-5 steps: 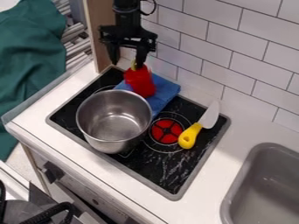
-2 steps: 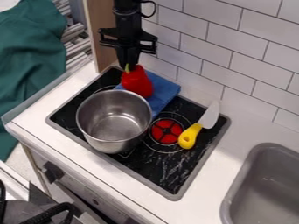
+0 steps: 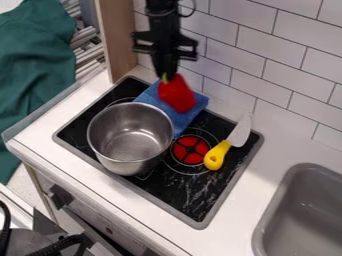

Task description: Put the red capsicum in the silver pot

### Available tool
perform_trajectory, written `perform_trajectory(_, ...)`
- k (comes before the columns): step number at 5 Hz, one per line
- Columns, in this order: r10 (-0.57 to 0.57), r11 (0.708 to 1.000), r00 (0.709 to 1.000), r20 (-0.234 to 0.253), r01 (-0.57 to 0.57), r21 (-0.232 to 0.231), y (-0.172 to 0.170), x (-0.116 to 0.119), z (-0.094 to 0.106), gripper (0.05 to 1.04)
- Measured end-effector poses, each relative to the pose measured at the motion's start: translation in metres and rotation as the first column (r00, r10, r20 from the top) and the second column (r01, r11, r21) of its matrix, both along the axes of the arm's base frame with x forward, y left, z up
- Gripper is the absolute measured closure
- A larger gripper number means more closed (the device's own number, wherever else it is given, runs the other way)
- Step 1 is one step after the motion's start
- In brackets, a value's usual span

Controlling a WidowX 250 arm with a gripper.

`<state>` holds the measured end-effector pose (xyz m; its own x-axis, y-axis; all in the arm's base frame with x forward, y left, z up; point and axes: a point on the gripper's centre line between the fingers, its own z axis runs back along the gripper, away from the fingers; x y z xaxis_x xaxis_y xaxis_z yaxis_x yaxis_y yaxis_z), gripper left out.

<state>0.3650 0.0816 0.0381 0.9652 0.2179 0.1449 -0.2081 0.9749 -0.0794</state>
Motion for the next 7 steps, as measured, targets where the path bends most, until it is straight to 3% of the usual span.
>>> perform_trajectory(1,-0.116,0.993,0.989,0.094,0.118,-0.023,-0.022,0.004,0.024,1.010)
perform_trajectory(2,-0.219,0.969,0.959,0.177,0.236,-0.079,-0.041,-0.003,0.047,1.010)
perform_trajectory(3,-0.211,0.973,0.954,0.214,0.226,-0.047,-0.024,-0.023,0.070,1.010)
perform_trajectory(4,-0.160,0.984,0.955,0.248,0.173,-0.032,0.019,-0.052,0.084,1.010)
perform_trajectory(5,-0.147,0.989,0.953,0.266,0.147,0.020,0.043,-0.081,0.089,1.010)
perform_trajectory(6,-0.154,0.986,0.960,0.236,0.135,0.095,0.061,-0.097,0.079,1.010)
perform_trajectory(7,-0.207,0.975,0.953,0.220,0.182,0.130,0.062,-0.110,0.072,1.010)
